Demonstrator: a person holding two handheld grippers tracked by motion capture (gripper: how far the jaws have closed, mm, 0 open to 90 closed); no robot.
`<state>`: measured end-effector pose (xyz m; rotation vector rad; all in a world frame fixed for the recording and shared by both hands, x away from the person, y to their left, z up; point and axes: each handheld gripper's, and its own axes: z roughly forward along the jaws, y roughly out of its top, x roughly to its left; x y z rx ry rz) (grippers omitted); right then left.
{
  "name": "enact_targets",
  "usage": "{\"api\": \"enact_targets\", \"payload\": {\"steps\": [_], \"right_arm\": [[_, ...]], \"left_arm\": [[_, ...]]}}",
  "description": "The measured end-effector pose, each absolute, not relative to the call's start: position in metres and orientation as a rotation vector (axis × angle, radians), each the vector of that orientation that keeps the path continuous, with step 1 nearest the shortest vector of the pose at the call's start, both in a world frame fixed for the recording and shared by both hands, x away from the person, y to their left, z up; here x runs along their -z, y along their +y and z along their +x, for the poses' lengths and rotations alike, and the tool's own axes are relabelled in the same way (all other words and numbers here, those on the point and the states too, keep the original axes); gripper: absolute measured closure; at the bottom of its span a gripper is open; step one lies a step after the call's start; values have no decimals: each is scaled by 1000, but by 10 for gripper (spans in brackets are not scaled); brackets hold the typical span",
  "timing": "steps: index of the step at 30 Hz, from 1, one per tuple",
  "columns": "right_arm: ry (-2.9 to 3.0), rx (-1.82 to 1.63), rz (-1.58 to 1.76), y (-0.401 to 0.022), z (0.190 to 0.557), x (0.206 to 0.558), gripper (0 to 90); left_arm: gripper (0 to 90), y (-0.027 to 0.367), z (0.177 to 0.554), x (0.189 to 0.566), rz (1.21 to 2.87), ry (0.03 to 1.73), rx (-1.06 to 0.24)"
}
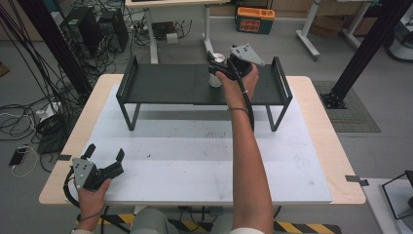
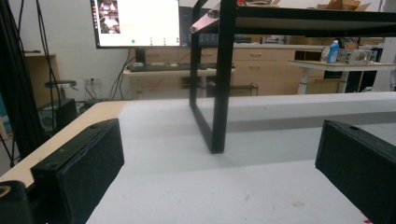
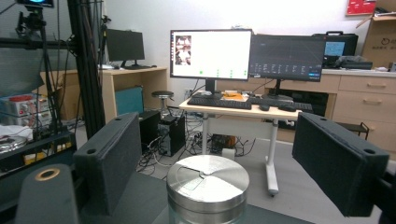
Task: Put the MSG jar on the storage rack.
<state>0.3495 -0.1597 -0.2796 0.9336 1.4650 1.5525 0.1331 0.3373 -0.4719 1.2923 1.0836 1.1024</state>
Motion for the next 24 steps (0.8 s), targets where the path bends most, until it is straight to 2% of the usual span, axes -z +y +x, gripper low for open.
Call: {"api": "enact_targets", "payload": {"steps": [2,24], "right_arm": [[1449,-1563,926,-162,344,278,123],[1413,-1628,859,-202,288,272,55]], "left_arm": [[14,337,133,472,1292,1084,-1103],[14,337,133,471,1299,1088,-1103]]}}
